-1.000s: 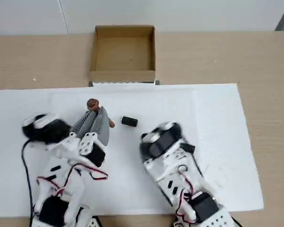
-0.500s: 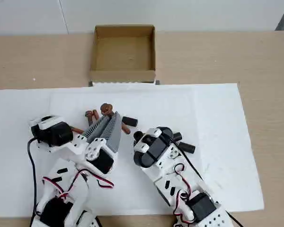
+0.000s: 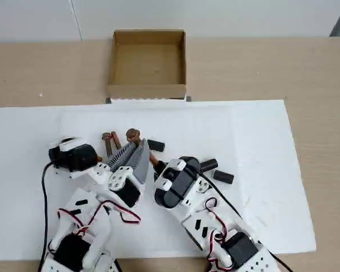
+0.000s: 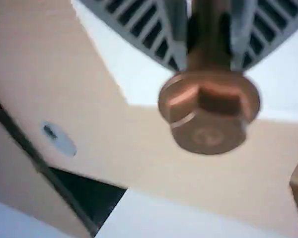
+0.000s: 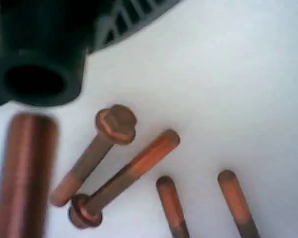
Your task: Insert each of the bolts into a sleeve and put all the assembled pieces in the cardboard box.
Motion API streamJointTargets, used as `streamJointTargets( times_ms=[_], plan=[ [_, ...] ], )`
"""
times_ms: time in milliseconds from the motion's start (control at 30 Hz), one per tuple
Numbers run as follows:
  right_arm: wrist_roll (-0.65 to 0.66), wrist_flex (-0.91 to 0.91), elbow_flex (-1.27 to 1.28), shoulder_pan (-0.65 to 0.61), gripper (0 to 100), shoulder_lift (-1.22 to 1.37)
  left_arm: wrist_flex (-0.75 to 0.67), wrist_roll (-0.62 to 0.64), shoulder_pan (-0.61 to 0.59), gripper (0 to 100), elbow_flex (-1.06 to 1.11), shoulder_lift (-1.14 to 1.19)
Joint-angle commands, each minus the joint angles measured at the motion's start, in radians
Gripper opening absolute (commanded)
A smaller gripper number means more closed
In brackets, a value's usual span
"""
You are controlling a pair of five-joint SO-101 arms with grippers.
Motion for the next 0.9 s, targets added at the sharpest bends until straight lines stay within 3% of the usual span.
streamJointTargets(
  times_ms=[0, 367, 867],
  plan=[
    [0.015, -0.03, -0.083, -0.005, 0.2, -0.01, -0.031, 0.006, 0.006, 0, 0.013, -0.017],
    [0.052, -0.03, -0.084, -0.01, 0.2, -0.01, -0.029, 0.034, 0.029, 0, 0.038, -0.017],
    [0.055, -0.03, -0.106, -0.007, 0.2, -0.01, 0.167, 0.005, 0.135, 0, 0.038, -0.017]
  ],
)
